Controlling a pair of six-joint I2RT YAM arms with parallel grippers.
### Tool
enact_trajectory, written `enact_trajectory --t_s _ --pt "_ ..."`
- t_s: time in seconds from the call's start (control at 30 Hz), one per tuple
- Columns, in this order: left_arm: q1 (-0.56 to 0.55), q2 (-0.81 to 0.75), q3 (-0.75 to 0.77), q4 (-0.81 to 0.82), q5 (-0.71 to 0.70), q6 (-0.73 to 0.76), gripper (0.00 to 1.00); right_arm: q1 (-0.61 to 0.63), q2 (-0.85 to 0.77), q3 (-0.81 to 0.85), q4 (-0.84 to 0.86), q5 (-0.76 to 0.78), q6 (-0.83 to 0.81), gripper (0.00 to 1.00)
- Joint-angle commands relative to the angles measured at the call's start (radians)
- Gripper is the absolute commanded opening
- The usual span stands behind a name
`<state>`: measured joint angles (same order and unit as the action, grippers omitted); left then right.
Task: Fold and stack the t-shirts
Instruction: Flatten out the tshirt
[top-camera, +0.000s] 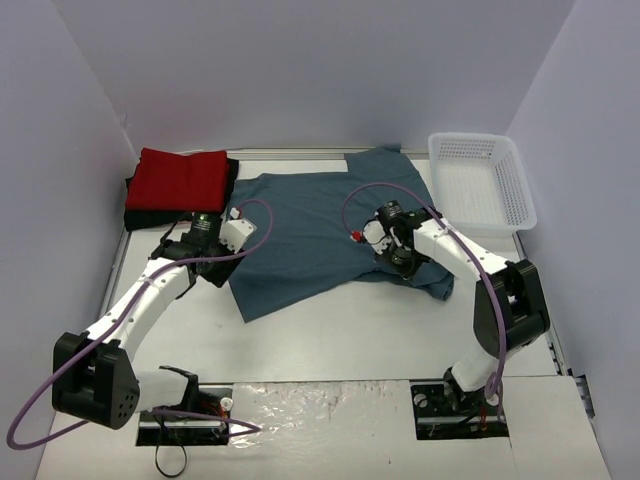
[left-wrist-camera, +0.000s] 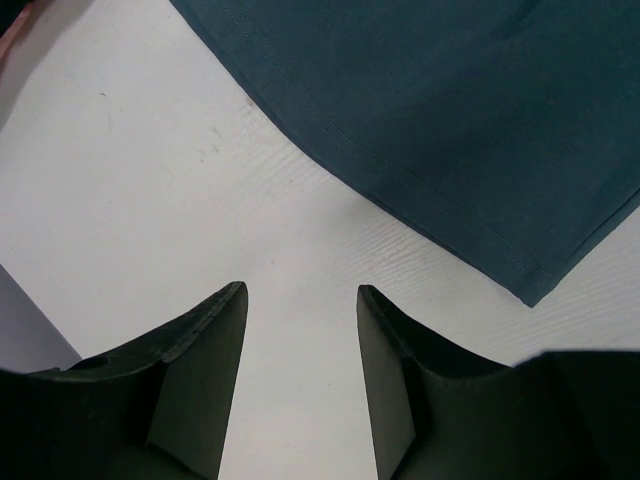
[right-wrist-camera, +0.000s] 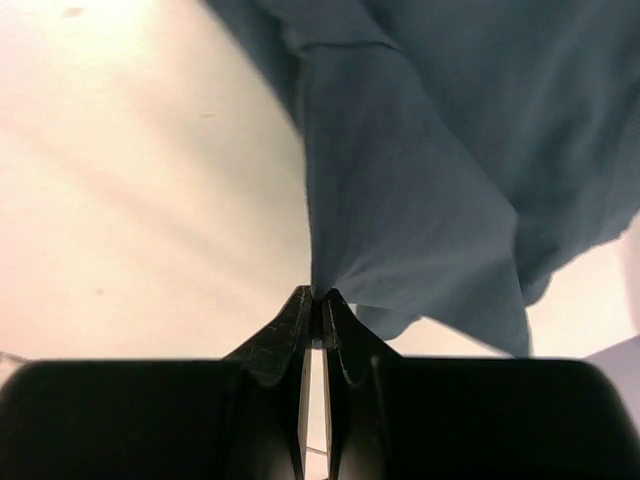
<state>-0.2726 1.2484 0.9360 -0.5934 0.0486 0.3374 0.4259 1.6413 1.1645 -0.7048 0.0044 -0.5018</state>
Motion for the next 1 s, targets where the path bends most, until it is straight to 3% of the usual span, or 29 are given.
enact_trajectory --t_s 0.0,0.37,0.8,0.83,0.87,0.9,0.97 --pt "0.009 -0.018 0.017 -0.002 -0.001 -0.001 0.47 0.059 -0.058 0.024 -0.119 -0.075 -0.001 0.0" --pt "0.009 -0.03 0.02 -0.008 -0.006 -0.001 0.47 0.306 -0.015 0.063 -0.177 -0.173 0.056 0.0" --pt "0.009 -0.035 0.012 -0.005 -0.021 0.0 0.47 0.369 0.175 0.106 -0.177 -0.391 -0.037 0.02" --pt "0.009 -0.033 0.012 -0.003 -0.021 0.002 0.46 0.37 0.184 0.106 -0.179 -0.4 -0.041 0.06" --pt "0.009 -0.03 0.012 -0.005 -0.02 0.003 0.46 0.369 0.186 0.106 -0.18 -0.412 -0.046 0.27" --pt "0.009 -0.029 0.014 -0.005 -0.018 0.005 0.47 0.37 0.183 0.104 -0.183 -0.418 -0.053 0.39" --pt "0.009 -0.026 0.015 -0.009 -0.012 0.011 0.47 0.366 0.158 0.101 -0.183 -0.411 -0.055 0.48"
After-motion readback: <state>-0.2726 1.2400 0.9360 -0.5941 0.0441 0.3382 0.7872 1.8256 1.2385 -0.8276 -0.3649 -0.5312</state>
